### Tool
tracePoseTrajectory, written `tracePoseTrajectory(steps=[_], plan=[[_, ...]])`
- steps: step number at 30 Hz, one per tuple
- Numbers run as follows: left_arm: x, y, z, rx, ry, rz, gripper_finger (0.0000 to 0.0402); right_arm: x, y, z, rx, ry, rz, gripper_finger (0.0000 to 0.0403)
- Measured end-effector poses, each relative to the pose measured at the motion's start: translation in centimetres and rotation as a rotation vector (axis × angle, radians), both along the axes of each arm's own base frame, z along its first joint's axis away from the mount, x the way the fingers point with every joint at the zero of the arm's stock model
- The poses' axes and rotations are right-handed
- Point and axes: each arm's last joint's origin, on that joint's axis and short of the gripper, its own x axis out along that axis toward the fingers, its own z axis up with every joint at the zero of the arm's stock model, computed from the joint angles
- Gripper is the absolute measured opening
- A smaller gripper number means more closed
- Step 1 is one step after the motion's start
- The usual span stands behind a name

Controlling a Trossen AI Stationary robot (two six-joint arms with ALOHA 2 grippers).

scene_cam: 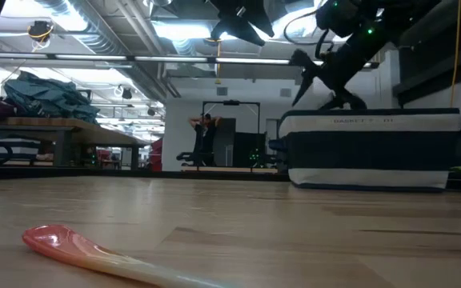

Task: Fold towel
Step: Put the stacked towels into the blue bin

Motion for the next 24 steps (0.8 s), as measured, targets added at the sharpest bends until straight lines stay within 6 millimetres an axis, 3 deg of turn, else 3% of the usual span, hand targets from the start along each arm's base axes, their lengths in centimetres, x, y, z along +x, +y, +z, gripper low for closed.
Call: tracePoseTrajectory(steps=[4,8,16,24], plan=[[0.1,-0.3,0.0,0.001,-0.003,-0.007,0.0153,-0.1,-0.8,0.2,-0.140,0.050,-0.118,0.0195],[0.2,-0.6,0.0,0.001,-0.006,-0.016,0.0153,0.0,-2.6,-0.5,-0.144,0.049,-0.161,0.0195],[0.4,-1.7,0.1,-0.002,-0.009,-0.043,0.0153,0.1,-6.5,-3.8,-0.101,0.112,-0.255,0.0195],[0.6,-2.8,0.1,-0.004,-0.010,-0.071,0.0153,0.6,-8.0,-7.0,-0.036,0.166,-0.248,0.0195]])
